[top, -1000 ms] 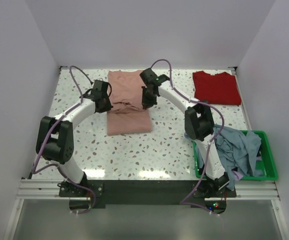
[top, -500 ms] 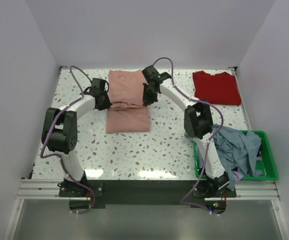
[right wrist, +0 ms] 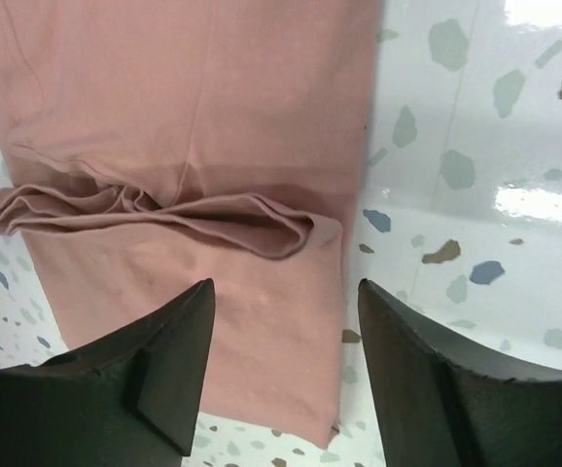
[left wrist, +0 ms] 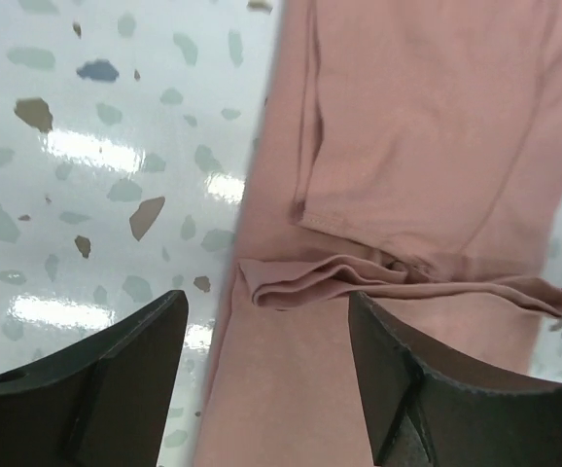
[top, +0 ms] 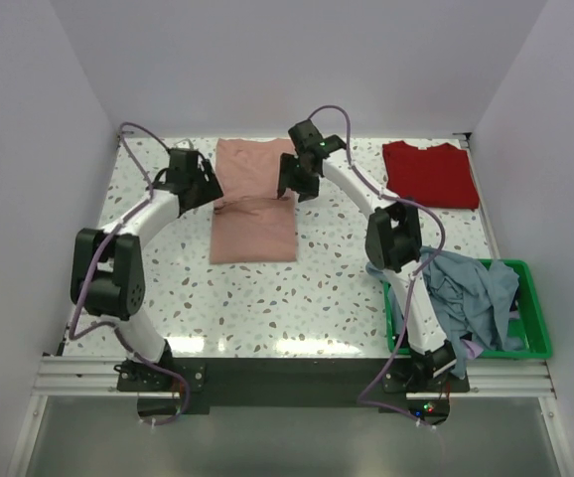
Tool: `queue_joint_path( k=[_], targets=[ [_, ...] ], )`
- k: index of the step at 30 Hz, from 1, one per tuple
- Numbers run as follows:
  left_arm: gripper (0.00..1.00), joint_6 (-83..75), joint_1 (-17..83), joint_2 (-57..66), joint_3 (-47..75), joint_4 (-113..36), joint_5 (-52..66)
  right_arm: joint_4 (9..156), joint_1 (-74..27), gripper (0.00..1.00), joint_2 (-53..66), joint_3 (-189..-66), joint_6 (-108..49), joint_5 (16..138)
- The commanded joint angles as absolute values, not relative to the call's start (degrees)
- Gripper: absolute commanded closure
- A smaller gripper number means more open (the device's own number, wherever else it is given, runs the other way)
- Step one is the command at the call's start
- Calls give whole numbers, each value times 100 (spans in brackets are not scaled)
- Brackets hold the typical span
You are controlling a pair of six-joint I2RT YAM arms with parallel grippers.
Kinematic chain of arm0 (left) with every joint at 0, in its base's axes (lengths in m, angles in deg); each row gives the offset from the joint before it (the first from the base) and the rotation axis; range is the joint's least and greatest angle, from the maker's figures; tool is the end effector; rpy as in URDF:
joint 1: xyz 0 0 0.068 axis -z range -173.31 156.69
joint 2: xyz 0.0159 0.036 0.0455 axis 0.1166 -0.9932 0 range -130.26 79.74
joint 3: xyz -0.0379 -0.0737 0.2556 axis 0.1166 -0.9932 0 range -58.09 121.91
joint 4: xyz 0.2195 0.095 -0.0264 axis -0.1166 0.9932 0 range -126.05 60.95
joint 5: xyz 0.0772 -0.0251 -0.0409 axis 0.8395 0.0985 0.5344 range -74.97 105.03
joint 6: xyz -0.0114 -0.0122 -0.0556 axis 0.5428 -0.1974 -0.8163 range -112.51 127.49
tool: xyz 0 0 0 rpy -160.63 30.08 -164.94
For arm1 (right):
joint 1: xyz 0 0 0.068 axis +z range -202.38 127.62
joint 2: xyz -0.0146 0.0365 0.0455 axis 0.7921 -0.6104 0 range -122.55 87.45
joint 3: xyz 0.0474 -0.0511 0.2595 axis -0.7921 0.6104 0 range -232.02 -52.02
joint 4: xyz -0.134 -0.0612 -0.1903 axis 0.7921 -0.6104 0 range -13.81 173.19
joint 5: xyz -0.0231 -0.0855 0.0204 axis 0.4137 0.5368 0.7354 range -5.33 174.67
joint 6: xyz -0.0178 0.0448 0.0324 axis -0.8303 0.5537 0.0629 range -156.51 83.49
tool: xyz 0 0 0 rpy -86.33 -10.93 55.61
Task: Fold and stack the t-shirts
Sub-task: Fold the tshirt
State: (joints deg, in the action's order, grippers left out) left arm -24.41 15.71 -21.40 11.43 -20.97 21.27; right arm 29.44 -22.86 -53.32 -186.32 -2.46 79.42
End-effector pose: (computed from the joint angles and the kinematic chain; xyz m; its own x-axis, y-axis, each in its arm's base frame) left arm 0.3665 -0.0536 0.2187 -0.6536 -0.4282 -0.6240 -0.3101 0.9037 -0.2953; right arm 0.4389 0.2529 0.2120 -0.9226 0.1183 -0.3671 -0.0165 0.9388 0.3440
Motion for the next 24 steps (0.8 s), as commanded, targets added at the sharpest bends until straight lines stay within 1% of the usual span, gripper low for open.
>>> queue_joint_path(
  k=[1,4,5,11,17,22,24],
  targets=[
    [28,-2266,1531,-1178,803,-2743,2198,2791,-2355,36,-4668,-18852,-548,8159],
    [28,-2125,1531,-965,320,-2936,1750,2878,-2347,34,-4457,-18483,-618,8186],
    [29,-2082,1531,-938,213,-2919,1566,2966,-2347,34,-4291,-18186,-618,8151],
    [32,-2046,1610,-780,-570,-2972,1135,3326,-2303,34,-3746,-17000,-610,7975],
    [33,-2186,1680,-596,-1009,-2788,1256,3651,-2188,35,-3305,-15840,-513,7791],
    [33,-2283,1698,-270,-1396,-2796,1292,3959,-2083,39,-2971,-14907,-373,7580],
    [33,-2310,1698,-244,-1493,-2778,1257,4048,-2039,41,-2909,-14748,-320,7518]
  ],
)
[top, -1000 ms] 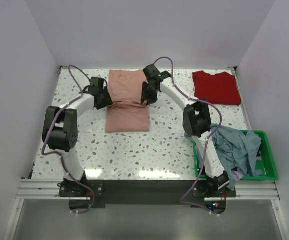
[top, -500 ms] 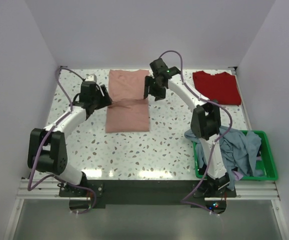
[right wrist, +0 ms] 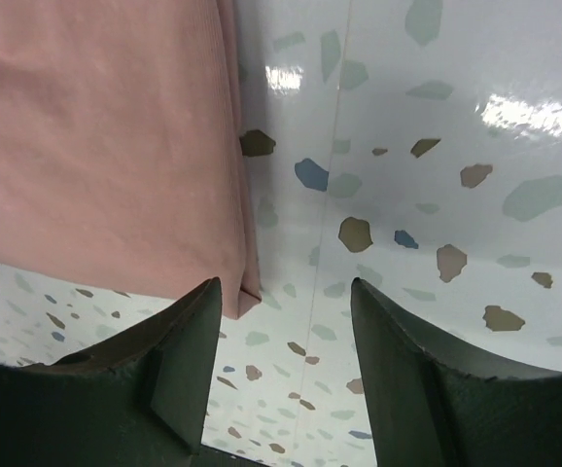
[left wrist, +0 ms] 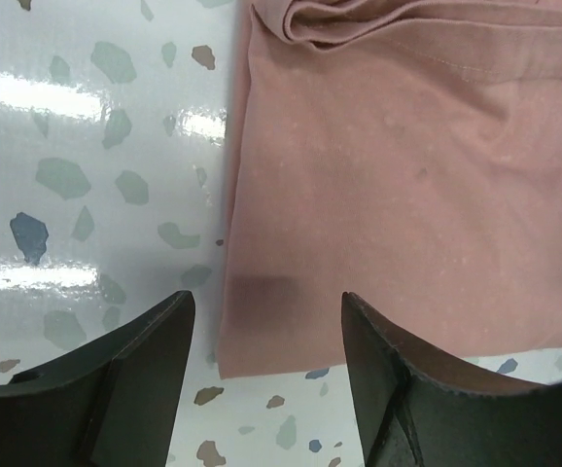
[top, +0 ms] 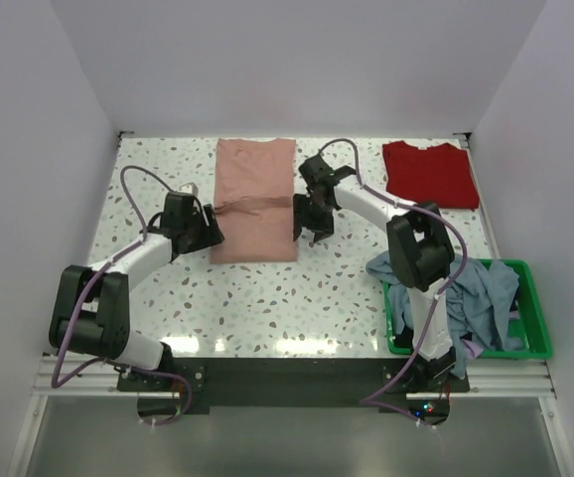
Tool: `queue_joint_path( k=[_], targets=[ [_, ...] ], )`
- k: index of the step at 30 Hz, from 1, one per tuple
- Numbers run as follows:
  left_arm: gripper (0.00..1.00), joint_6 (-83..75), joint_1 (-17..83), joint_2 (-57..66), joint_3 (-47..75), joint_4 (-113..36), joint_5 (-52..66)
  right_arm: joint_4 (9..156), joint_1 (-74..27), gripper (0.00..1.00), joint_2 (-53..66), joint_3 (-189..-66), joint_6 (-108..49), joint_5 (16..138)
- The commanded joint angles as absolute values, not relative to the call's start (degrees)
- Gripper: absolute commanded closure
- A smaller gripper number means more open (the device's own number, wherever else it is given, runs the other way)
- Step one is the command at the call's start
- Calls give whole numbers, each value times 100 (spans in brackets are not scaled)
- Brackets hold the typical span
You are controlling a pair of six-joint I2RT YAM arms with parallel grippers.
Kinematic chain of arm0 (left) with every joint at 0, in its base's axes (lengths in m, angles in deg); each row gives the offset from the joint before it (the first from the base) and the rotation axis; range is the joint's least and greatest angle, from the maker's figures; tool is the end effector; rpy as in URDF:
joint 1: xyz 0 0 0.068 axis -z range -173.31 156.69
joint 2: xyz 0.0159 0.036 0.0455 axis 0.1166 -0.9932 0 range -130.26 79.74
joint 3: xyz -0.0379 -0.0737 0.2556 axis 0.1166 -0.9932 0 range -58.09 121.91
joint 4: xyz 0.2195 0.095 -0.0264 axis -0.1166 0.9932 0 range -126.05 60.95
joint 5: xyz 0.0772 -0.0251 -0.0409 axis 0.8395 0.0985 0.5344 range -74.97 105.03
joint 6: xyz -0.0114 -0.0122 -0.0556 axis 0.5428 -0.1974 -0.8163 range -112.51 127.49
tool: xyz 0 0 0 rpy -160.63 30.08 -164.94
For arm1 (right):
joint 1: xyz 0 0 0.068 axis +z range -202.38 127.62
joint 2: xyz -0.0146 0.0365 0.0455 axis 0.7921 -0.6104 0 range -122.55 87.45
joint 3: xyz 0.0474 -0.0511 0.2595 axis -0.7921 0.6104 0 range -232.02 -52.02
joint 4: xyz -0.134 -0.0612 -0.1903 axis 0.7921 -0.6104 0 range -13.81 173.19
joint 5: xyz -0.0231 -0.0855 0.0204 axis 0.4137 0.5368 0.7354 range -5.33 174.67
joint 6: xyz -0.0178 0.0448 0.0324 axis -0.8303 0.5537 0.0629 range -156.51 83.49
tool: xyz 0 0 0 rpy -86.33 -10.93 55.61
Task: Fold and stack the t-shirts
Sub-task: Fold the tshirt
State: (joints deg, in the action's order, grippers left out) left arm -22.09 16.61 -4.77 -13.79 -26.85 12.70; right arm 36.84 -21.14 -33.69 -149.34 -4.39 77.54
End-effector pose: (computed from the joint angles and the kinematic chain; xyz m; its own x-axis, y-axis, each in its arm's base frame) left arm 0.2746 -0.0498 0.1864 -0.7483 -0.3699 -0.5506 -0.1970 0.9165 -0.3481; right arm 0.3575 0.2230 0.1923 -0.9739 0.0262 -0.2252 -0.0388 0.9594 0.2793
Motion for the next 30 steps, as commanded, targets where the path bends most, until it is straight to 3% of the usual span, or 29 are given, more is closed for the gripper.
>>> queue_joint_path(
  k=[1,12,30],
  targets=[
    [34,-2318,1706,-226,-1528,-2770,1257,4074,-1995,42,-2866,-14599,-294,7501],
    [34,-2354,1724,125,-1915,-2585,1397,4250,-1652,46,-2918,-14220,-144,7526],
    [34,-2257,1724,416,-2152,-2409,1485,4303,-1652,75,-3322,-14061,-205,7659]
  ],
)
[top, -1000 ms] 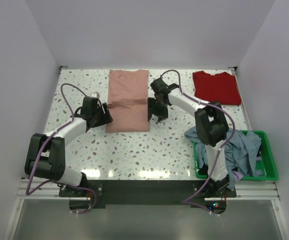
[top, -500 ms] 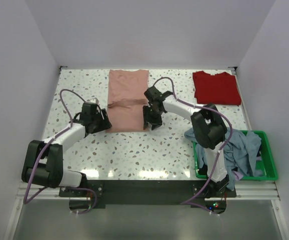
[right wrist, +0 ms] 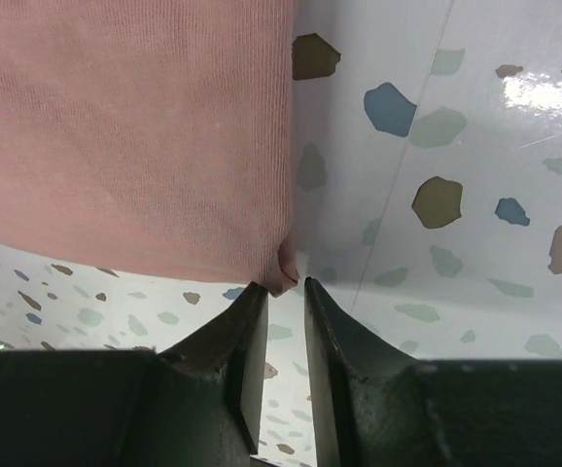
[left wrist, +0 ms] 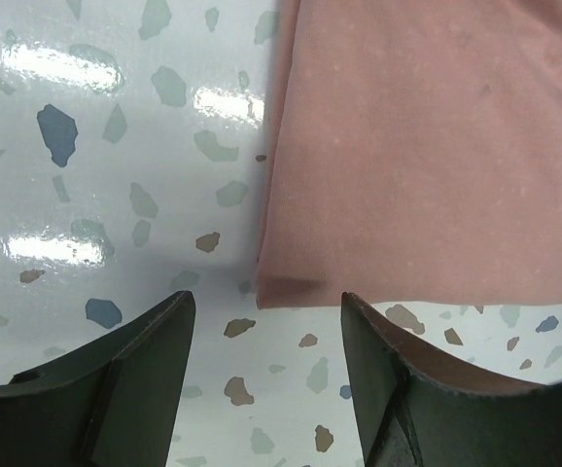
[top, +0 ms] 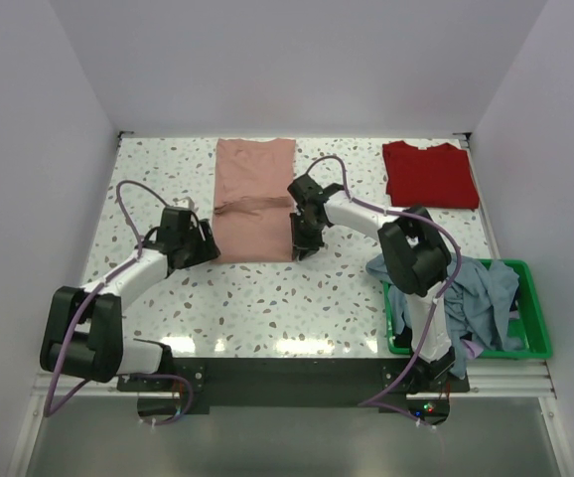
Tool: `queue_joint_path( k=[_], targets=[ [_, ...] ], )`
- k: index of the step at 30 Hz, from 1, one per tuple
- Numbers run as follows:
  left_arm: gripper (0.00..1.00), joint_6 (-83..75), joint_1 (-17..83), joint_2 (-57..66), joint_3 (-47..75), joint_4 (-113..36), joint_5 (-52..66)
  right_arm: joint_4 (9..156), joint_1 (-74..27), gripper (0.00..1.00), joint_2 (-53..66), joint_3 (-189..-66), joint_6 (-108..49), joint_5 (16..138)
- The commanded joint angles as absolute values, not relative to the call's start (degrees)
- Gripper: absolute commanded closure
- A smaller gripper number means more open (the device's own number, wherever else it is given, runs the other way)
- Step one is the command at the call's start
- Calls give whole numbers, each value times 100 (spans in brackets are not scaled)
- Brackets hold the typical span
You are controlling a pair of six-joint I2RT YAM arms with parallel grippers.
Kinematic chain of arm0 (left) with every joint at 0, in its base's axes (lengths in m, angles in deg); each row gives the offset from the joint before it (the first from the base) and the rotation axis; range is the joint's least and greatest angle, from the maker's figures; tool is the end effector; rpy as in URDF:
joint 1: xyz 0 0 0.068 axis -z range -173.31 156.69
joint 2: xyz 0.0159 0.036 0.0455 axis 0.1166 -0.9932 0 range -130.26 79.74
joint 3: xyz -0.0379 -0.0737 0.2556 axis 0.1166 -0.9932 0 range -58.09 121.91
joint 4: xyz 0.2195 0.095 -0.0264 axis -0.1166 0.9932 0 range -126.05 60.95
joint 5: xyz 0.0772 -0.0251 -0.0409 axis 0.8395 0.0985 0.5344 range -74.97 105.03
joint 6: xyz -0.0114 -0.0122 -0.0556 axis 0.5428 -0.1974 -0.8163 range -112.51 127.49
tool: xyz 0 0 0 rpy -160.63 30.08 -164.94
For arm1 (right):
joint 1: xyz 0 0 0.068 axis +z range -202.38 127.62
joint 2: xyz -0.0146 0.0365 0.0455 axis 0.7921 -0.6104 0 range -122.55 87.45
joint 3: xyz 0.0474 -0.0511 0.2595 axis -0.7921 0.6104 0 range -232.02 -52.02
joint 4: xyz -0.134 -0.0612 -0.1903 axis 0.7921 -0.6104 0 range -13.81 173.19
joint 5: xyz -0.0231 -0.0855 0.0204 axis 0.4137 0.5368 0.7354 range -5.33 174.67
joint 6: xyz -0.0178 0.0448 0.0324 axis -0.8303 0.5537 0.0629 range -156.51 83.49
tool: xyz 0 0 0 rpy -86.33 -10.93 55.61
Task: Fold and stack the t-shirts
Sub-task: Fold the tshirt
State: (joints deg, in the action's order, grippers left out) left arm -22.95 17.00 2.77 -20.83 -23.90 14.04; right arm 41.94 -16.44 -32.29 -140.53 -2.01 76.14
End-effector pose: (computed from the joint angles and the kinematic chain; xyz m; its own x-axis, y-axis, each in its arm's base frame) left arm 0.2384 -0.0441 0.1795 -0.7631 -0.3761 -0.5256 -0.2288 0.9178 -0.3246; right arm 0.3242 0.2427 0.1650 -0.9855 -0.0227 -0.1680 -0.0709 0.9553 0.2872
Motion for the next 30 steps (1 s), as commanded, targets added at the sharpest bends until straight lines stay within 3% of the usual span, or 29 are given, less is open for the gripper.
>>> queue_joint_path(
  k=[1,6,9,16,26,30],
  targets=[
    [34,-2257,1724,398,-2153,-2383,1485,4320,-1652,76,-3331,-14061,-188,7633],
    [35,-2266,1724,231,-2214,-2348,1485,4364,-1661,85,-3349,-14035,-153,7527],
    [40,-2283,1724,117,-2232,-2391,1494,4373,-1635,97,-3357,-13982,-126,7439],
    [52,-2327,1724,-68,-2188,-2576,1494,4320,-1573,99,-3366,-13965,-126,7448],
    [53,-2327,1724,-446,-2144,-2875,1380,4259,-1573,100,-3384,-13991,-144,7465],
    [62,-2327,1724,-551,-2153,-2910,1301,4250,-1573,100,-3392,-14009,-161,7492]
  ],
)
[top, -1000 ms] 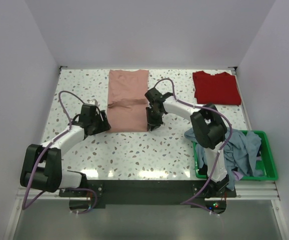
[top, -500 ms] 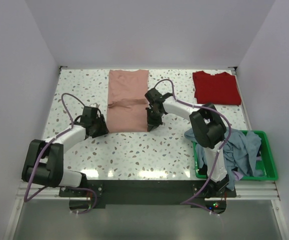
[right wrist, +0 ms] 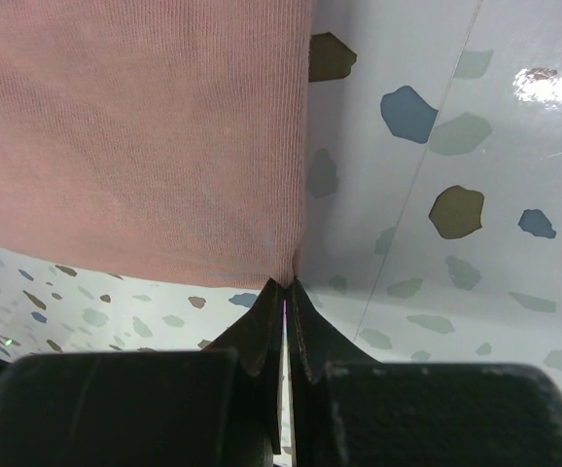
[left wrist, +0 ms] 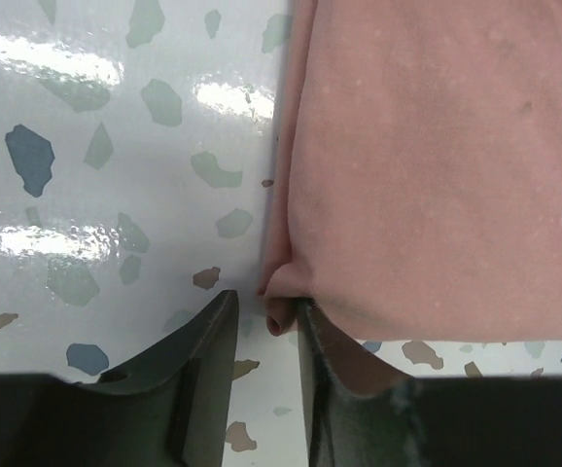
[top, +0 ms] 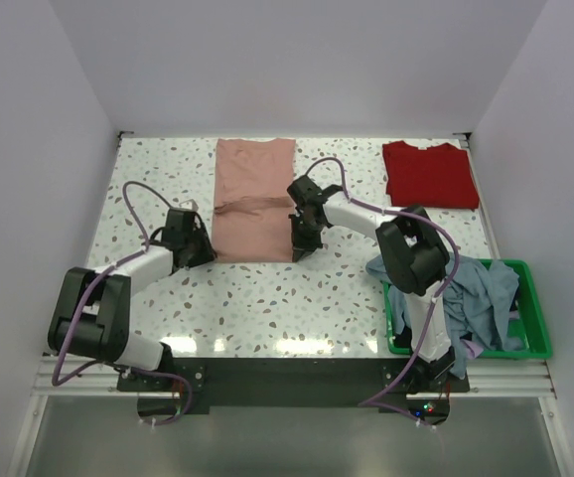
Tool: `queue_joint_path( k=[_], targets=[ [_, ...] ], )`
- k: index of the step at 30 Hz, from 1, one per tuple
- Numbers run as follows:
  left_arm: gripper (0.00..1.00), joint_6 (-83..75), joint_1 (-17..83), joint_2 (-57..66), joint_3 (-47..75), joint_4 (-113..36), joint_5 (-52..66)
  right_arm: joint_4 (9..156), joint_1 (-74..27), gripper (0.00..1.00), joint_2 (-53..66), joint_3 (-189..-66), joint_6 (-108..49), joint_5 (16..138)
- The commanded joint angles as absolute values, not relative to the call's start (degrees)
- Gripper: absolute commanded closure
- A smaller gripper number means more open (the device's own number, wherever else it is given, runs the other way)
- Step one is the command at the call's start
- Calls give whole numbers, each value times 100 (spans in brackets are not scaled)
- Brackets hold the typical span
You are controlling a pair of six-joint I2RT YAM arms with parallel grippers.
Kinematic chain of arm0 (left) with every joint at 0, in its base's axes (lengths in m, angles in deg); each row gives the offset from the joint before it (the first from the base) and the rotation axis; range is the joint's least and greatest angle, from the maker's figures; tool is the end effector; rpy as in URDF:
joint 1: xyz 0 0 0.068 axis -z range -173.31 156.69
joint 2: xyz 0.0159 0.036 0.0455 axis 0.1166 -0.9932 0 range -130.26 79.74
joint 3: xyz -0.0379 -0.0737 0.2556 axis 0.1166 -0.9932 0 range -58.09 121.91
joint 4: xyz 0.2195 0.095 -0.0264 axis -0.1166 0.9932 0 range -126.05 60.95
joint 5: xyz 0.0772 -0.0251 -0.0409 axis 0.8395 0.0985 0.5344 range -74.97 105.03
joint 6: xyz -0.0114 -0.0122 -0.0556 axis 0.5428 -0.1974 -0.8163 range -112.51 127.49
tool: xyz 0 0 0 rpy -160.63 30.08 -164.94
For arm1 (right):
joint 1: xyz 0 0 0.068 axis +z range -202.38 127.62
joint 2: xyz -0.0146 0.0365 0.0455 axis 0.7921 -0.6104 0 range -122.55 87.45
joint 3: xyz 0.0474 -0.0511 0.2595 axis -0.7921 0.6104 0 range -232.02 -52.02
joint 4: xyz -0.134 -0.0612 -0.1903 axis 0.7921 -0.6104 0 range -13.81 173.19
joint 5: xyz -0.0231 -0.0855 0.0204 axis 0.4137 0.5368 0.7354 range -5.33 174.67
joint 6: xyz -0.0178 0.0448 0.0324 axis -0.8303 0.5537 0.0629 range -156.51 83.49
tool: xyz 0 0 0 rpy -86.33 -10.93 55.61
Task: Fold and stack the t-shirts
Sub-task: Fold the tshirt
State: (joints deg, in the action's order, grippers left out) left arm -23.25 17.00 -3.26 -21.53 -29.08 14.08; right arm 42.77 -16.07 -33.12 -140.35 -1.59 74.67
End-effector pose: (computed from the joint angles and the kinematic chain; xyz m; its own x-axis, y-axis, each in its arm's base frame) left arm 0.2499 -0.0462 0.1585 -0.7754 -0.3785 -0.5055 -0.2417 0.9174 -0.3162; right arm 0.3234 0.2467 0.1593 -0.9884 -0.0268 -0.1495 -0.0721 0.9491 0.3066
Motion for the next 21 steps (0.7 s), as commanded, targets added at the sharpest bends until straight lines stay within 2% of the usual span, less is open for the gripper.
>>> queue_joint_path(
  k=[1,8,12,17,21],
  targets=[
    [66,-2336,1724,-551,-2170,-2928,1266,4250,-1573,100,-3393,-14017,-153,7500],
    [81,-2406,1724,-525,-2433,-2937,1029,4180,-1573,100,-3393,-14088,-161,7536],
    [100,-2424,1724,-455,-2522,-2893,914,4136,-1573,100,-3384,-14105,-153,7562],
    [100,-2433,1724,-122,-2539,-2603,967,3987,-1573,100,-3209,-14158,-153,7632],
    [100,-2468,1724,634,-2469,-2208,1072,3907,-1573,100,-2883,-14132,-161,7746]
  ],
)
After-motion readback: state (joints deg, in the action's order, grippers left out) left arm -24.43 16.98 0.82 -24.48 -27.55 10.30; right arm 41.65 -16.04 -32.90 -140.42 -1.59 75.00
